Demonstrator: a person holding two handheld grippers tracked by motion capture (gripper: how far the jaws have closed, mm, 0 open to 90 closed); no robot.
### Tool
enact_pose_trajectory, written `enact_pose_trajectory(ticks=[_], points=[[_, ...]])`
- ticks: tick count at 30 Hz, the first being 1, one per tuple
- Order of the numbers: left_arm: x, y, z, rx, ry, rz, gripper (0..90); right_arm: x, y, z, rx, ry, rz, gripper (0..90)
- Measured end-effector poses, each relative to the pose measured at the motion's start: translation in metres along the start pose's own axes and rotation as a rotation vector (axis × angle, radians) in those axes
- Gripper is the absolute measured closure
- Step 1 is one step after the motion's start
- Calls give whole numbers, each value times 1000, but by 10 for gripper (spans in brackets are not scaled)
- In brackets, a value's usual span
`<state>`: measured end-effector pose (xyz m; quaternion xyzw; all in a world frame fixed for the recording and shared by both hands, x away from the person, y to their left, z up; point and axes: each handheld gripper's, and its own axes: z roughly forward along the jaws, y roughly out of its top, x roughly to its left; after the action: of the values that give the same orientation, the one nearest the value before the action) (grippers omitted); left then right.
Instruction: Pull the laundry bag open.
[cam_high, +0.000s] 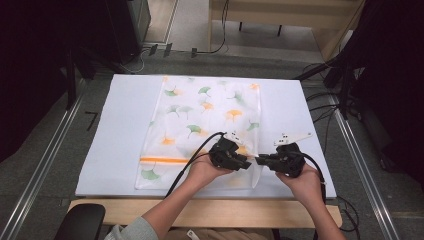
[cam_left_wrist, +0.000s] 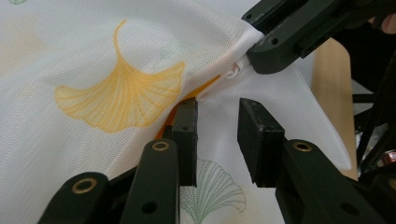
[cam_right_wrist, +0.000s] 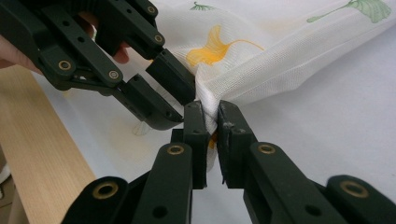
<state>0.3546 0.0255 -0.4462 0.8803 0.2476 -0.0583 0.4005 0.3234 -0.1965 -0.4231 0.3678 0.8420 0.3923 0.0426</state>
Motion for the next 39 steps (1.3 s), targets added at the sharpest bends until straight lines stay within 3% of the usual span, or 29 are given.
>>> enact_pose_trajectory(ticks=[5,10,15,22,25,34,36,39], points=[[4,0,-4,-5,-11,-8,657,1,2,-3,-5,0,-8,850],[-3,0,-1,0,-27,17,667,2,2,-1,12,23,-16,851],[-6,0,3,8,-19,-13,749,5,2,2,34,15,-24,851],[-8,1,6,15,9,-17,855,8,3,4,34,19,-29,852],[-8,1,6,11,6,-42,868,8,3,3,33,19,-23,852],[-6,1,4,-2,-13,-64,894,8,2,2,34,28,-11,853],[-7,0,3,-1,0,-48,900,8,2,2,36,35,-14,854],[-6,-2,3,-8,-14,-70,900,9,2,3,34,42,-16,854]])
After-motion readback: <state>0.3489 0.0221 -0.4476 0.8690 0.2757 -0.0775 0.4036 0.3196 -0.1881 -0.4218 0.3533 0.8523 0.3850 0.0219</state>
